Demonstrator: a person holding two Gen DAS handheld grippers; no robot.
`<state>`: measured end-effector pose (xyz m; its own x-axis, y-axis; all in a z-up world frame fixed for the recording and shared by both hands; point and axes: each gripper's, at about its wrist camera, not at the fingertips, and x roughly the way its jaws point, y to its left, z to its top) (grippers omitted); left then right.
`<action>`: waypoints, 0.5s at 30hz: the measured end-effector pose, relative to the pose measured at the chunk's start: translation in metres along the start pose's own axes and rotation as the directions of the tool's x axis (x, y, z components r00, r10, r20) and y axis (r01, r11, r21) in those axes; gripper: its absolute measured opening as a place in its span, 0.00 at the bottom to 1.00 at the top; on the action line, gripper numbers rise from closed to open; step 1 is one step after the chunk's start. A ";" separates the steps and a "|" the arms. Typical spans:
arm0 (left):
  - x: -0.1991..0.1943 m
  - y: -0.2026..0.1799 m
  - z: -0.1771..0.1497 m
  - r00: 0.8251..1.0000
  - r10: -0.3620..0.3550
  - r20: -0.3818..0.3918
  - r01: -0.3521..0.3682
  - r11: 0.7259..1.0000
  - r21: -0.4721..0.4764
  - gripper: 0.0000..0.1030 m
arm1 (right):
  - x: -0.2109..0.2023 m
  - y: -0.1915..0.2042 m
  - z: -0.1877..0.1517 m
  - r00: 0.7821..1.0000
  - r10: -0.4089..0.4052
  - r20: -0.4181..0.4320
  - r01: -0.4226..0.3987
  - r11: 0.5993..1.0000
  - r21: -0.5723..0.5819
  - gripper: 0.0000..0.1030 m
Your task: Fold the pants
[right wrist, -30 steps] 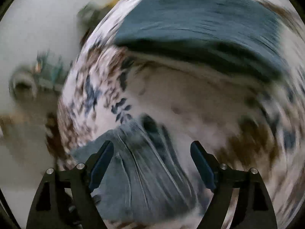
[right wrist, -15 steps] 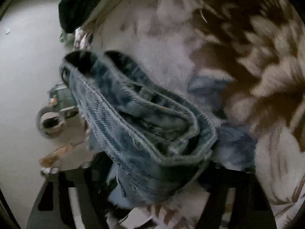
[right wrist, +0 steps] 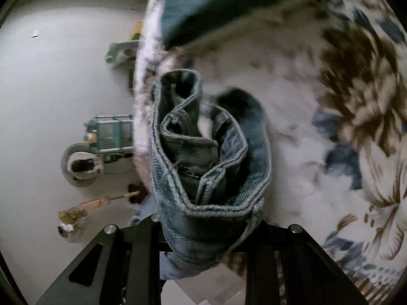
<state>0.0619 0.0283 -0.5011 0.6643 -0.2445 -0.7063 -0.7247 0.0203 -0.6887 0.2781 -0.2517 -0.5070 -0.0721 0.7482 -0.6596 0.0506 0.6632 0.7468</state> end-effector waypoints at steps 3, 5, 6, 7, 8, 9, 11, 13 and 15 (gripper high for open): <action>-0.003 -0.052 0.022 0.998 -0.055 -0.014 0.055 0.997 0.055 0.23 | -0.023 0.038 0.017 0.998 0.041 0.050 -0.040 0.999 -0.019 0.26; 0.000 -0.086 0.035 0.996 -0.089 -0.026 0.091 0.991 0.098 0.23 | -0.042 0.067 0.033 0.992 0.079 0.101 -0.074 0.996 -0.047 0.26; 0.004 -0.109 0.044 0.992 -0.118 -0.037 0.122 0.985 0.122 0.23 | -0.051 0.079 0.041 0.988 0.083 0.132 -0.076 0.995 -0.058 0.26; 0.009 -0.132 0.051 0.988 -0.144 -0.054 0.151 0.978 0.147 0.23 | -0.059 0.090 0.049 0.983 0.095 0.160 -0.085 0.994 -0.067 0.26; 0.015 -0.158 0.059 0.984 -0.167 -0.069 0.177 0.969 0.174 0.23 | -0.070 0.101 0.060 0.975 0.110 0.191 -0.098 0.992 -0.073 0.26; 0.023 -0.184 0.067 0.977 -0.194 -0.087 0.208 0.957 0.201 0.23 | -0.082 0.111 0.071 0.966 0.117 0.231 -0.101 0.992 -0.079 0.26; 0.037 -0.230 0.078 0.967 -0.231 -0.112 0.252 0.935 0.251 0.23 | -0.099 0.130 0.097 0.946 0.130 0.297 -0.105 0.990 -0.099 0.26; 0.056 -0.276 0.087 0.953 -0.267 -0.146 0.299 0.907 0.298 0.23 | -0.118 0.145 0.127 0.916 0.145 0.373 -0.110 0.987 -0.113 0.26; 0.087 -0.323 0.096 0.935 -0.295 -0.196 0.347 0.872 0.344 0.23 | -0.133 0.153 0.155 0.884 0.147 0.443 -0.101 0.987 -0.125 0.26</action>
<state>0.3711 0.0934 -0.3561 0.7991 -0.4249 -0.4254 -0.3385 0.2667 -0.9024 0.4494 -0.2467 -0.3187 0.3851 0.7681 -0.5115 -0.0678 0.5763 0.8144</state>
